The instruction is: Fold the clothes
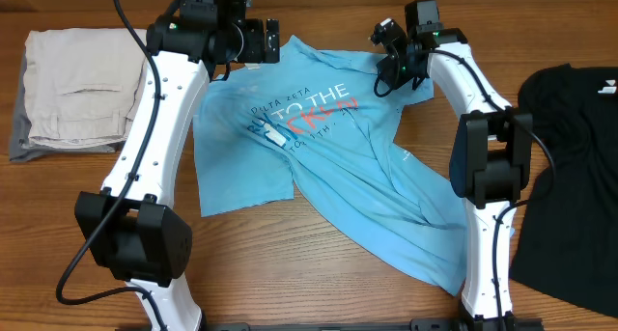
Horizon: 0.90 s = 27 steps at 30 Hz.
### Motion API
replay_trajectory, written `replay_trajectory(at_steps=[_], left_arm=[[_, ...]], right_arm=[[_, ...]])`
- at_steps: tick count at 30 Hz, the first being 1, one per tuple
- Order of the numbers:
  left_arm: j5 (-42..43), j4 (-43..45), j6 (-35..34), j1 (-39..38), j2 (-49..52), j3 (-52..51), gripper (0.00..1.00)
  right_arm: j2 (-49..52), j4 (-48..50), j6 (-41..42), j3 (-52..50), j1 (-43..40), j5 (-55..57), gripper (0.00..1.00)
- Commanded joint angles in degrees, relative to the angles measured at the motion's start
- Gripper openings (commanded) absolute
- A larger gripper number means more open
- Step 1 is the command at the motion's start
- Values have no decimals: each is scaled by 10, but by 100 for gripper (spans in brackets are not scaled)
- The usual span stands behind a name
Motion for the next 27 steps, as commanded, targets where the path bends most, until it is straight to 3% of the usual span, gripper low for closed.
replay_trajectory(at_steps=[1,5,14,27], left_arm=[[4,1,-5,2,4,0,100],[4,1,-5,2,4,0,100],[4,1,-5,2,4,0,100],[4,1,-5,2,4,0,100]], right_arm=[[26,-1,-4,0,1,1,45],[28,-2,-4,1,1,1,44],[23,9,-3,3,1,1,4],[-21,35,-1,3,1,1,4]])
